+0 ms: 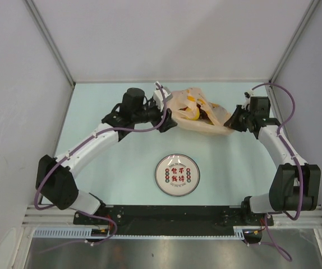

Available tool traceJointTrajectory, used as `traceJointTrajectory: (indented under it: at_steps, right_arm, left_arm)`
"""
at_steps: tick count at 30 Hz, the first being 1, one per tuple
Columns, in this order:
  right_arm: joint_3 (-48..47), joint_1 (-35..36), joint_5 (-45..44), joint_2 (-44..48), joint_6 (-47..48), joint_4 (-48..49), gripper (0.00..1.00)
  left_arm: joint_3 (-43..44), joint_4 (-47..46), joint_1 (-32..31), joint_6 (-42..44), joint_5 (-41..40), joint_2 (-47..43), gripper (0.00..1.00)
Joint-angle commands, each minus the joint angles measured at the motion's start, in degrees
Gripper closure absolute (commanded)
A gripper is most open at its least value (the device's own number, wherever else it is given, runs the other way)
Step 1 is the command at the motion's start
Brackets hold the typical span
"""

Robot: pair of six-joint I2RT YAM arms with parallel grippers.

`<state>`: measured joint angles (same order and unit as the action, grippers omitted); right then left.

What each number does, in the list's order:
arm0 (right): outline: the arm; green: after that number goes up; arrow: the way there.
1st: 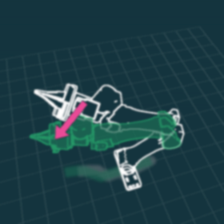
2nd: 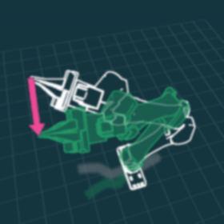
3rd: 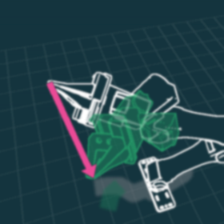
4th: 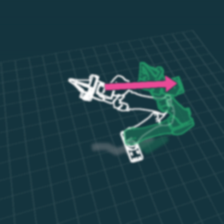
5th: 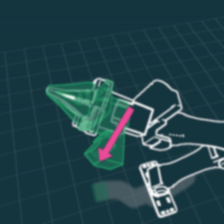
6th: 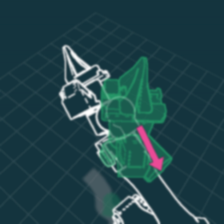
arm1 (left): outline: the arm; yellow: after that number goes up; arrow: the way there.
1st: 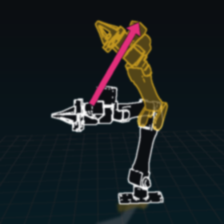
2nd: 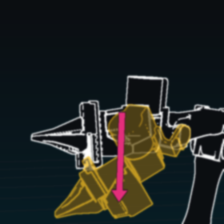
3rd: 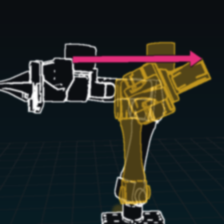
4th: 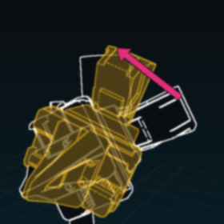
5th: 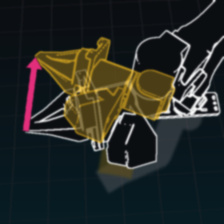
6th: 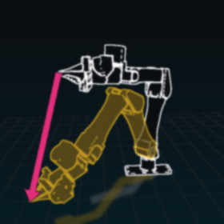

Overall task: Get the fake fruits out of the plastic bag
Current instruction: Adjust the plastic bag at the center of the board.

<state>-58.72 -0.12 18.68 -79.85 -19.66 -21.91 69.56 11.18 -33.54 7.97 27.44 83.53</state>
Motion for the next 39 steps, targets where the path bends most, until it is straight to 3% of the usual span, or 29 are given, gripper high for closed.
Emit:
traceJointTrajectory:
  at_steps: [1, 4, 7, 19, 25, 26, 28, 29, 31, 32, 39]
  right_arm:
    - [-0.17, 1.42, -0.57, 0.05, 0.41, 1.61, 1.00]
    - [-0.17, 1.53, -0.83, 0.58, 0.50, 1.35, 1.00]
    - [-0.17, 1.09, -1.19, 1.54, 0.50, 1.00, 1.00]
    - [0.01, 0.65, -0.48, 1.81, 0.15, 1.34, 1.00]
    - [0.01, 0.56, -0.40, 1.72, 0.15, 1.26, 1.00]
    - [0.09, 0.56, -0.31, 1.72, 0.15, 1.26, 1.00]
    - [-0.08, 0.56, -0.05, 1.63, 0.24, 1.52, 1.00]
    - [-0.34, 0.56, -0.04, 1.63, 0.24, 1.52, 1.00]
    - [-1.13, 0.56, -0.04, 1.11, 0.32, 1.61, 1.00]
    - [-1.40, 0.56, -0.04, 0.76, 0.32, 1.70, 1.00]
    - [-6.05, 0.47, 0.04, -2.75, 1.29, 2.14, 1.00]
  left_arm:
    - [6.28, -6.60, -1.09, -7.62, 4.91, 2.86, 0.30]
    - [10.59, -7.57, -2.93, -7.62, 0.35, 7.60, 0.29]
    - [15.50, -8.10, -3.55, -11.29, 1.29, 12.61, 0.29]
    - [20.95, -9.86, -7.06, -17.10, 0.25, 20.61, 0.23]
    - [30.00, -7.67, -8.91, -17.11, -8.53, 27.47, 0.26]
    - [30.80, -6.88, -8.82, -16.67, -8.89, 28.44, 0.29]
    - [32.12, -5.74, -8.82, -15.27, -9.42, 28.71, 0.47]
    - [32.22, -4.86, -8.74, -14.22, -9.51, 28.36, 0.62]
    - [31.52, -4.50, -8.04, -14.03, -8.99, 27.66, 0.81]
    - [31.17, -4.24, -7.86, -13.77, -9.51, 27.22, 1.00]
    - [32.03, -3.62, -2.17, -11.31, -8.28, 23.88, 1.00]
